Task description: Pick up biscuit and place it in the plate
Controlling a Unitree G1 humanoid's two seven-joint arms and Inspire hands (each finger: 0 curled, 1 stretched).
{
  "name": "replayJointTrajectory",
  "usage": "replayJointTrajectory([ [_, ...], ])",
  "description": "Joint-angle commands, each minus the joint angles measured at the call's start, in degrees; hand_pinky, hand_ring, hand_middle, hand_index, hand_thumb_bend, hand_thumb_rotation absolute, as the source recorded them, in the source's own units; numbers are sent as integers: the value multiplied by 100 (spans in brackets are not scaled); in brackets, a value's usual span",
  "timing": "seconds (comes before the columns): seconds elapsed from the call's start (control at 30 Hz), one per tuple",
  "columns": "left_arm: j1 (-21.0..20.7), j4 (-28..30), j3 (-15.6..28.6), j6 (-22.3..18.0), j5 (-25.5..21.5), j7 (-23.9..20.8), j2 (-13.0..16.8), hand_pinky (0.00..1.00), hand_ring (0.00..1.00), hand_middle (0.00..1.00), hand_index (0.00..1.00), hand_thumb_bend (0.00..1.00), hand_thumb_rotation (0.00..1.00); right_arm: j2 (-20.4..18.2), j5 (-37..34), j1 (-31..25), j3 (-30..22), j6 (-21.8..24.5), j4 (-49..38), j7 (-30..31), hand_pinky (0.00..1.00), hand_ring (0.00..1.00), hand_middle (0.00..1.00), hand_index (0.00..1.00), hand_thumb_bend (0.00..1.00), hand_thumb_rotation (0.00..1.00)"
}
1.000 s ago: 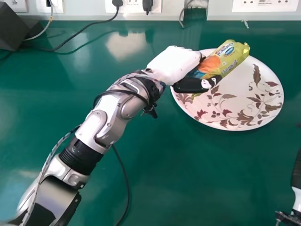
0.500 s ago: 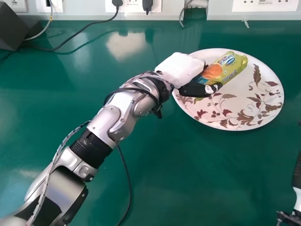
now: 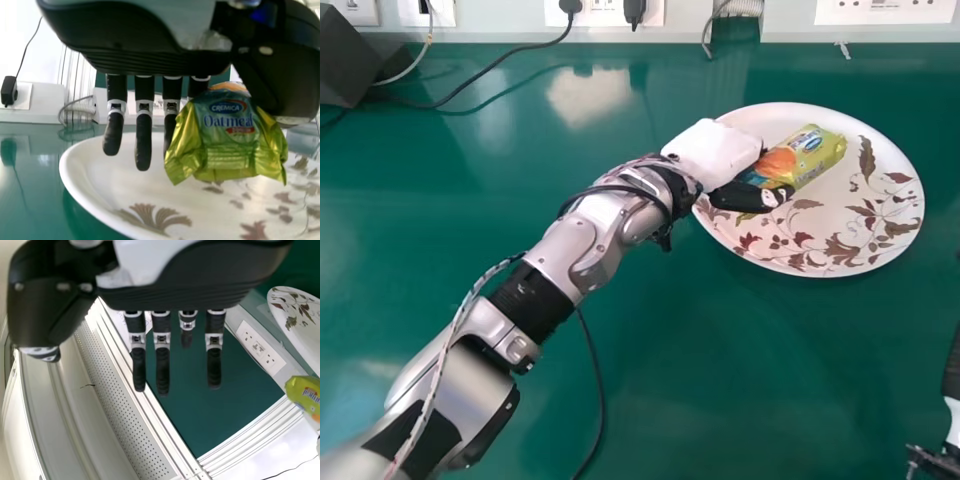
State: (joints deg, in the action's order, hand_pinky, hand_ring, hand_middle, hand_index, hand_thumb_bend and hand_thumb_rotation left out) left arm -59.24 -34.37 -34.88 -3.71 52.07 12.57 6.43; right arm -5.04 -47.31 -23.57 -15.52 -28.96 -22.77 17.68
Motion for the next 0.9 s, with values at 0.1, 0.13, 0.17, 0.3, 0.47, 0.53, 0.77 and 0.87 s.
replayJointTrajectory([
  [0.1, -247, -431, -178, -114, 98, -267, -134, 25, 37, 46, 55, 50, 0, -198, -7, -12, -44, -46, -88, -41, 47, 54, 59, 63, 82, 5],
  [0.13, -269, -511, -199, -128, 115, -312, -157, 25, 37, 46, 55, 50, 0, -187, -21, -9, -47, -32, -94, -42, 47, 54, 59, 62, 82, 5],
  [0.17, -296, -604, -221, -149, 123, -362, -181, 25, 37, 47, 55, 50, 0, -178, -27, -4, -54, -25, -91, -46, 45, 52, 57, 62, 82, 5],
  [0.3, -419, -990, -297, -206, 89, -488, -291, 26, 37, 47, 55, 50, 0, -173, 19, 9, -78, -15, -91, -111, 46, 53, 58, 65, 82, 3],
  [0.47, -527, -1392, -378, -231, 74, -634, -421, 25, 37, 47, 55, 51, 0, -179, 79, -9, -64, -18, -128, -161, 47, 54, 59, 71, 84, 1],
  [0.53, -554, -1523, -440, -224, 119, -713, -463, 25, 36, 47, 55, 50, 0, -179, 86, -10, -65, -32, -118, -152, 47, 55, 60, 71, 85, 1],
  [0.77, -640, -1843, -672, -251, 176, -866, -555, 25, 36, 46, 55, 50, 0, -191, 1, 13, -79, -33, -50, -120, 48, 56, 61, 67, 87, 5],
  [0.87, -682, -1997, -742, -236, 191, -917, -620, 25, 36, 46, 55, 50, 0, -180, 32, 35, -107, -78, 17, -80, 48, 56, 61, 65, 86, 7],
])
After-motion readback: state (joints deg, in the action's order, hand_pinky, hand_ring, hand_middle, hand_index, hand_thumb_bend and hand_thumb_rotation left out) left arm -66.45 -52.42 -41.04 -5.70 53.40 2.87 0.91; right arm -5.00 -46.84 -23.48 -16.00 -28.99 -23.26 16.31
